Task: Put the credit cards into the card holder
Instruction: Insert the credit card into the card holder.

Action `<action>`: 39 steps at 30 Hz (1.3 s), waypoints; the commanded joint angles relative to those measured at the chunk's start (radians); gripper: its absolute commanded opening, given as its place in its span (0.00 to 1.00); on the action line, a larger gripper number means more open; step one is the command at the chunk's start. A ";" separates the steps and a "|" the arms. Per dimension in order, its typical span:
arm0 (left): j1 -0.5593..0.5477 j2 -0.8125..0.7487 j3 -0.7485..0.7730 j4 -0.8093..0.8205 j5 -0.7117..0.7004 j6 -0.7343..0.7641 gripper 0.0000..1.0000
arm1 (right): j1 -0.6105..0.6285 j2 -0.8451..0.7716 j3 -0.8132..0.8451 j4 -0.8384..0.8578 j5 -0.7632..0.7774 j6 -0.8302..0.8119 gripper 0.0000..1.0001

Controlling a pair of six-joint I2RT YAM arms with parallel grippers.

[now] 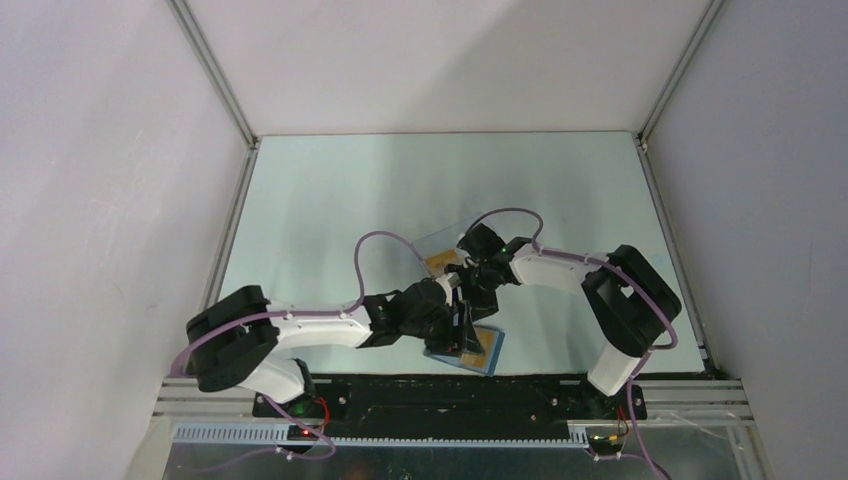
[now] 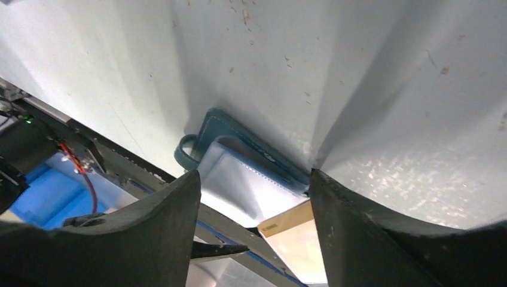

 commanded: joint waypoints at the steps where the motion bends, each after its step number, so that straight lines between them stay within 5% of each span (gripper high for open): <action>1: 0.005 -0.067 0.019 0.067 -0.002 0.029 0.72 | 0.015 -0.072 0.037 -0.104 0.049 -0.060 0.73; 13: 0.134 -0.298 -0.113 -0.168 -0.159 0.060 0.76 | -0.060 -0.211 0.030 -0.288 0.162 -0.136 0.78; 19: 0.248 -0.338 -0.208 -0.202 -0.119 0.058 0.77 | -0.145 -0.302 -0.041 -0.311 0.121 -0.152 0.81; 29: 0.238 -0.281 -0.269 -0.017 0.002 -0.018 0.78 | -0.340 -0.332 -0.045 -0.261 -0.017 -0.187 0.82; 39: 0.210 -0.148 -0.209 0.140 0.073 -0.049 0.78 | -0.355 -0.197 0.206 -0.301 -0.031 -0.232 0.82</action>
